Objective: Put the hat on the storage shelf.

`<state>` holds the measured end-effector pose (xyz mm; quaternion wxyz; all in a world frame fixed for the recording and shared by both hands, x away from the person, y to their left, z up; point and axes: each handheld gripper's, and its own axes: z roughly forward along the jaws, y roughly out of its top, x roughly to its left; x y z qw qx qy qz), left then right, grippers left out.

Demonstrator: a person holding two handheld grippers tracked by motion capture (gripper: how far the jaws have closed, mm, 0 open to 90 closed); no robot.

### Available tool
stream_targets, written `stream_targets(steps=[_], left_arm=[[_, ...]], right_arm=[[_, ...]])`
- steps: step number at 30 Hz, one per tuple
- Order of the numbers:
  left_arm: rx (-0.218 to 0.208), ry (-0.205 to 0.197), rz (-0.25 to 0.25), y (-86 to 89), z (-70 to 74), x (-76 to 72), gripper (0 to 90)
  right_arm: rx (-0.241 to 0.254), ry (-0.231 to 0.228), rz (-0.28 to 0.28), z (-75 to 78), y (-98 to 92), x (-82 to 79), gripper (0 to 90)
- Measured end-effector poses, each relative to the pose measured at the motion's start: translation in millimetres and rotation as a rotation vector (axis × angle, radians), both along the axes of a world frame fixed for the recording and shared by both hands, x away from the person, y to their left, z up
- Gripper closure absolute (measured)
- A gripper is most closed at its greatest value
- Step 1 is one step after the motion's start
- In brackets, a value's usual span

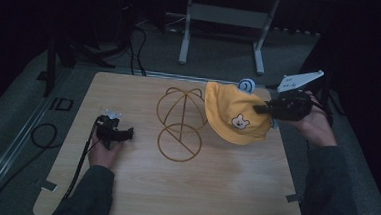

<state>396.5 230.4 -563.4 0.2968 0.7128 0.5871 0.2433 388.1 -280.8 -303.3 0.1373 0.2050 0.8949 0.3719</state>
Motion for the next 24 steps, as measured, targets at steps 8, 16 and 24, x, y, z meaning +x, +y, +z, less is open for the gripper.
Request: stream_targets(steps=[8,16,24], left_arm=[[0.000,0.000,0.000,0.0,0.0,0.0,14.6],[0.001,0.001,-0.001,0.1,0.1,0.0,14.6],[0.001,0.001,-0.001,0.1,0.1,0.0,14.6]], right_arm=[[0.005,-0.015,0.023,7.5,9.8,0.2,82.3],[-0.002,-0.032,0.037,17.7,17.3,-1.0,82.4],[-0.002,-0.047,0.050,26.4,26.4,-0.1,82.4]])
